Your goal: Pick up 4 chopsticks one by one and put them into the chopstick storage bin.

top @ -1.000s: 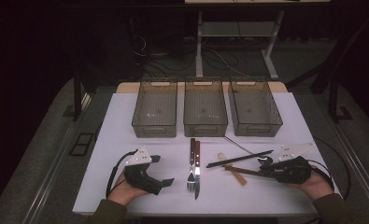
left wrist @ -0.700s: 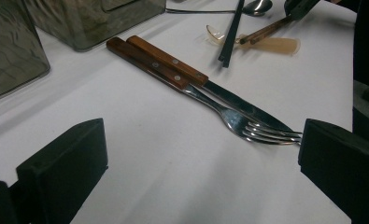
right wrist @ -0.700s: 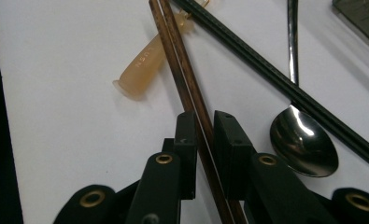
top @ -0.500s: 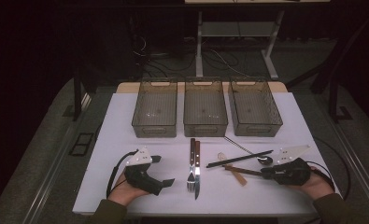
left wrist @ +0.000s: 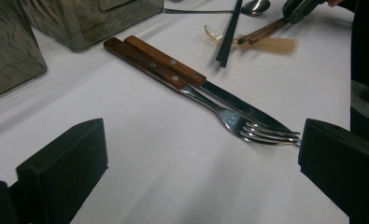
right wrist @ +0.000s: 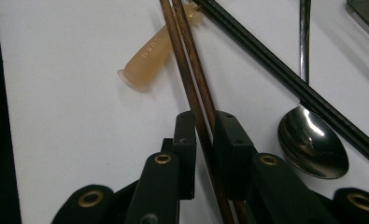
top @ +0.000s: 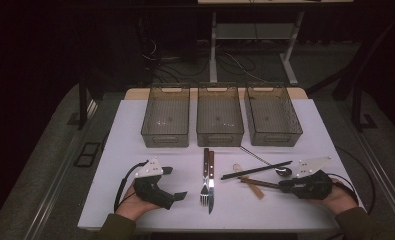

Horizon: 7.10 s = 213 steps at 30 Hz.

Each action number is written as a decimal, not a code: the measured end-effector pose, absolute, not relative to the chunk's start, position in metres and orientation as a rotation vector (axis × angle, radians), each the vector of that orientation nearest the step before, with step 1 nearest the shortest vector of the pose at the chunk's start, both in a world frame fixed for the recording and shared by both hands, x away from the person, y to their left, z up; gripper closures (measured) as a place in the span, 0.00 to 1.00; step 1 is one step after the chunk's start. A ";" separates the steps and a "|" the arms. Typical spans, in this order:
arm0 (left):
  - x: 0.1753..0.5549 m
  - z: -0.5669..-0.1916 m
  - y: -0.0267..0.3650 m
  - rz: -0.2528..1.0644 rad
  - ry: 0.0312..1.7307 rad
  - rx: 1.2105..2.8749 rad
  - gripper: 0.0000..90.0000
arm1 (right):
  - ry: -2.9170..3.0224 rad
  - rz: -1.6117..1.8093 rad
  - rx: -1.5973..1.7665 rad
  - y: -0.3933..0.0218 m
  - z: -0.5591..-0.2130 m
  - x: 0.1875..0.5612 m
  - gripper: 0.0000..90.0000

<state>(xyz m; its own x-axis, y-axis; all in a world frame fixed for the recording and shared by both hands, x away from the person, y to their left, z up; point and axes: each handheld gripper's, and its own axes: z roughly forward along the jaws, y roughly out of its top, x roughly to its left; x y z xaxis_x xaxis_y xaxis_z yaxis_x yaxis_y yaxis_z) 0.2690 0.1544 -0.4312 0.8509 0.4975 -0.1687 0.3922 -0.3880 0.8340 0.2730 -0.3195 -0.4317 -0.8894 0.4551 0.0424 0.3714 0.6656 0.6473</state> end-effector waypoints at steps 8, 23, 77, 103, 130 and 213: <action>0.269 -0.431 0.154 0.131 0.652 2.024 0.00 | 2.768 1.002 0.671 -0.317 -0.434 0.272 0.87; 0.269 -0.431 0.154 0.130 0.650 2.025 0.00 | 2.810 0.950 0.599 -0.314 -0.439 0.271 0.87; 0.266 -0.437 0.157 0.151 0.660 2.017 0.00 | 2.620 1.290 0.848 -0.305 -0.416 0.283 0.94; 0.267 -0.438 0.155 0.156 0.684 2.017 0.00 | 2.510 1.365 0.907 -0.260 -0.398 0.307 0.94; 0.267 -0.437 0.155 0.170 0.675 2.020 0.00 | 2.405 1.377 0.971 -0.173 -0.359 0.359 0.94; 0.270 -0.437 0.153 0.168 0.655 2.019 0.00 | 2.358 1.374 1.131 -0.031 -0.347 0.470 0.43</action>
<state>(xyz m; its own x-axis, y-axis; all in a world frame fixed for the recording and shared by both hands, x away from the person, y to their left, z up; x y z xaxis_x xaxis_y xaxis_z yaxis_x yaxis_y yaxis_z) 0.2696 0.1531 -0.4367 0.8458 0.5130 -0.1467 0.3795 -0.3851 0.8412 0.4701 -0.0308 -0.3473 -0.6920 0.6924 0.2043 0.5190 0.2804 0.8075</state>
